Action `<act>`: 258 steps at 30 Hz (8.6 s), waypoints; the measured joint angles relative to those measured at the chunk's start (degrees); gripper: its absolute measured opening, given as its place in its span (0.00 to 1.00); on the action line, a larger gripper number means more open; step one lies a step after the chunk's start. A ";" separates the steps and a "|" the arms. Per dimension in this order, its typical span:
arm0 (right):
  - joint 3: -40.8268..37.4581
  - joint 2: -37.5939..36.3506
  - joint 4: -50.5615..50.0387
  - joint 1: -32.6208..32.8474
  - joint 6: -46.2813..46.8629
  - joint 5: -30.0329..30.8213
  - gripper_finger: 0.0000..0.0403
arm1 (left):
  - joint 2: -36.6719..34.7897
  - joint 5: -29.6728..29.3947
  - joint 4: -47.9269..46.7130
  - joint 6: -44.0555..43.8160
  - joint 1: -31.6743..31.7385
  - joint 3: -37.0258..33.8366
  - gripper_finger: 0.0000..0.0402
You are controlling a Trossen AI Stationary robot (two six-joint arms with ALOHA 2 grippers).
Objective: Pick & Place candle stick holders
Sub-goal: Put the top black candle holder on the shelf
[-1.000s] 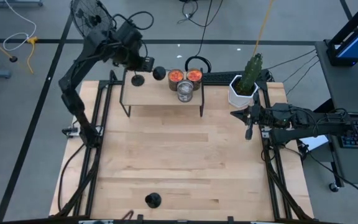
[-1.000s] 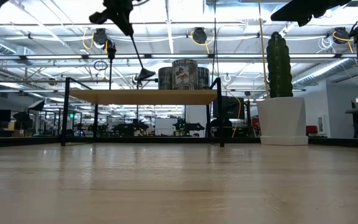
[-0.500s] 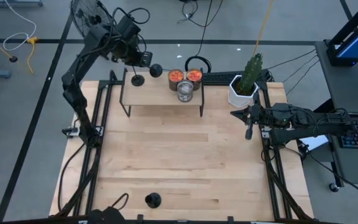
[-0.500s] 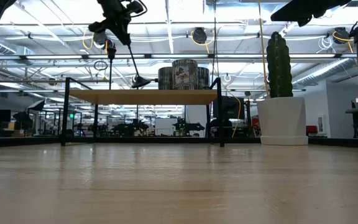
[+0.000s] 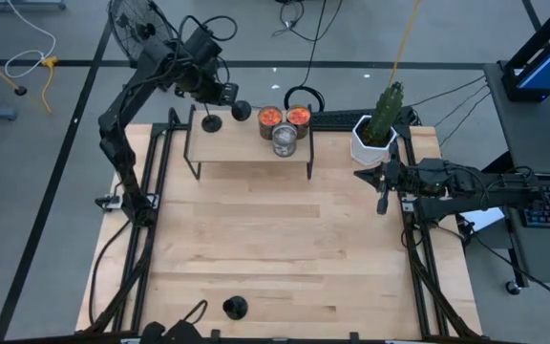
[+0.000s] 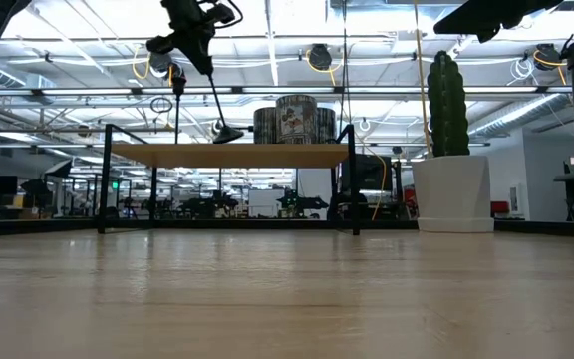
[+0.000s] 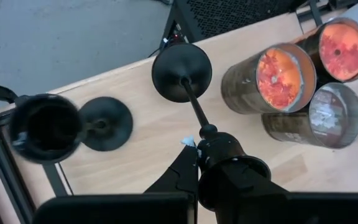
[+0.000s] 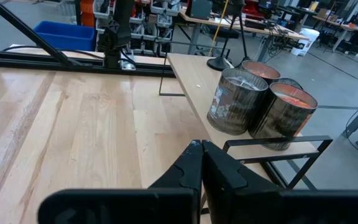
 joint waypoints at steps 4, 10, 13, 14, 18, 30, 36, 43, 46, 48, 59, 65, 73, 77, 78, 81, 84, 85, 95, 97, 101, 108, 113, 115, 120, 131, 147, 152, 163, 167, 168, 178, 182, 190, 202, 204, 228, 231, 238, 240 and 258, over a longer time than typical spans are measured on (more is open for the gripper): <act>0.00 -0.01 -0.12 0.00 0.00 0.00 0.00 | 0.32 -0.55 0.01 -0.04 -0.28 -0.02 0.04; 0.00 -0.02 -0.37 0.00 0.00 0.00 0.00 | 0.27 -2.96 0.00 -0.39 0.14 -0.02 0.04; 0.00 0.00 -0.37 0.00 0.00 0.00 0.00 | 0.27 -2.60 0.00 -0.24 0.08 -0.02 0.04; 0.00 -0.01 -0.37 0.00 0.00 0.00 0.00 | 0.27 -2.57 0.00 -0.26 0.07 -0.02 0.04; 0.00 0.00 -0.37 0.00 0.00 0.00 0.00 | 0.27 -2.81 0.00 -0.42 0.05 -0.02 0.04; 0.00 -0.02 -0.39 0.00 0.00 -0.02 0.00 | 0.27 -2.99 -0.11 -0.61 -0.92 -4.59 0.04; 0.00 0.00 -0.39 0.00 0.00 -0.02 0.00 | 0.22 -4.10 0.00 -0.59 -1.00 -4.81 0.04; 0.00 0.00 -0.39 0.00 0.00 -0.02 0.00 | 0.22 -3.15 0.00 -0.37 -0.78 -4.81 0.04; 0.00 0.00 -0.39 0.00 0.02 -0.02 0.00 | 0.22 -3.04 0.00 -0.39 -0.78 -4.81 0.04; 0.00 0.00 -0.39 0.00 0.02 -0.02 0.00 | 0.19 -2.81 0.00 -0.53 -0.78 -4.81 0.04; 0.00 0.00 -0.37 0.00 0.02 -0.02 0.00 | -0.85 -0.46 -0.02 -1.10 -0.49 -4.81 0.04; 0.00 0.00 -0.38 0.00 0.03 -0.02 0.00 | -0.87 0.07 -0.02 -1.81 -0.14 -4.81 0.09; 0.00 0.00 -0.38 0.00 0.04 -0.02 0.00 | -0.87 0.07 0.03 -1.70 0.36 -4.81 0.12; 0.00 0.00 -0.39 0.00 0.02 -0.02 0.00 | -0.87 0.10 0.03 -1.54 0.52 -4.81 0.10; 0.00 0.00 -0.39 0.00 0.04 -0.02 0.00 | -0.87 0.09 0.03 -1.23 0.58 -4.81 0.10; 0.00 0.00 -0.38 0.00 0.04 -0.02 0.00 | -0.87 -0.57 0.03 -0.40 0.66 -4.81 0.11; 0.00 0.00 -0.38 0.00 0.04 -0.02 0.00 | -0.87 -1.75 0.03 -0.37 0.66 -4.81 0.14; 0.00 0.00 -0.39 0.00 0.04 -0.02 0.00 | -0.87 -1.94 0.03 -0.35 0.66 -4.81 0.15; 0.00 0.00 -0.39 0.00 0.04 -0.02 0.00 | -0.87 -1.89 2.93 0.45 0.66 -4.81 0.17; 0.00 0.00 -0.37 0.00 0.04 -0.02 0.00 | -0.87 -1.50 3.70 0.73 0.66 -4.81 0.17; 0.00 0.00 -0.38 0.00 0.04 -0.02 0.00 | -0.87 -1.48 3.68 0.96 0.77 -4.79 0.17; 0.00 0.00 -0.38 0.00 0.04 -0.03 0.00 | -3.43 -1.45 6.33 0.97 2.13 -4.74 0.17; 0.00 0.00 -0.39 0.00 0.04 -0.04 0.00 | -6.21 -1.52 8.49 0.90 2.48 -4.74 0.17; 0.00 0.00 -0.37 0.00 0.04 -0.04 0.00 | -7.11 -1.45 8.65 0.59 2.42 -4.74 0.17; 0.00 0.17 -0.37 0.00 0.04 -0.02 0.00 | -9.33 1.31 9.50 4.81 -1.35 -4.63 0.17; 0.00 2.74 -0.35 0.00 0.04 -0.04 0.00 | -3.06 -4.24 8.61 11.29 -17.72 -4.75 0.17; -0.02 3.76 -0.35 0.00 0.04 -0.07 0.00 | 3.10 -15.27 -0.09 3.59 -24.00 -14.88 0.17; -0.02 3.76 -0.35 0.00 0.04 -0.07 0.00 | 1.93 -20.62 3.53 3.68 -25.78 -20.03 0.17; -0.02 3.76 -0.39 0.00 3.69 -0.24 0.00 | 1.06 -22.54 16.64 11.26 -23.50 -23.28 0.09; -0.02 3.74 -0.39 0.00 3.65 -0.24 0.00 | -0.84 -23.13 20.03 12.15 -22.12 -23.28 0.05; -0.02 3.74 -0.39 0.00 3.65 -0.24 0.00 | -0.98 -23.77 20.85 12.50 -21.91 -23.23 0.04; -0.02 3.74 -0.39 0.00 3.06 -0.26 0.00 | -0.87 -25.47 21.69 13.14 -18.04 -23.23 0.04; -0.02 3.74 -0.37 0.00 3.06 -0.26 0.00 | -0.87 -25.51 21.60 13.09 -16.56 -23.23 0.04; -0.02 3.74 -0.37 0.00 3.06 -0.26 0.00 | -0.87 -25.44 21.62 13.33 -15.40 -23.23 0.03; -0.02 3.74 -0.37 0.00 3.06 -0.25 0.00 | -0.87 -17.05 17.54 12.96 -17.01 -23.49 0.03; -0.02 3.74 -0.37 0.00 3.06 -0.26 0.00 | -0.91 -15.60 16.59 12.87 -17.48 -25.19 0.01; -0.02 3.74 -0.35 0.00 3.06 -0.02 0.00 | -0.87 -13.44 26.21 14.42 -13.96 -34.05 0.01; -0.02 3.74 -0.35 0.00 3.06 -0.02 0.00 | -0.87 -14.03 27.18 14.61 -13.58 -34.05 0.04; -0.02 3.74 -0.35 0.00 3.06 0.00 0.00 | -0.57 -15.01 27.26 14.67 -12.69 -34.05 0.06; -0.02 3.75 -0.33 0.00 3.06 0.00 0.00 | -0.14 -14.99 27.32 14.74 -12.69 -34.07 0.05; -0.02 3.74 0.11 0.00 3.22 0.02 0.00 | 2.00 -14.97 30.37 15.63 -12.14 -35.01 0.06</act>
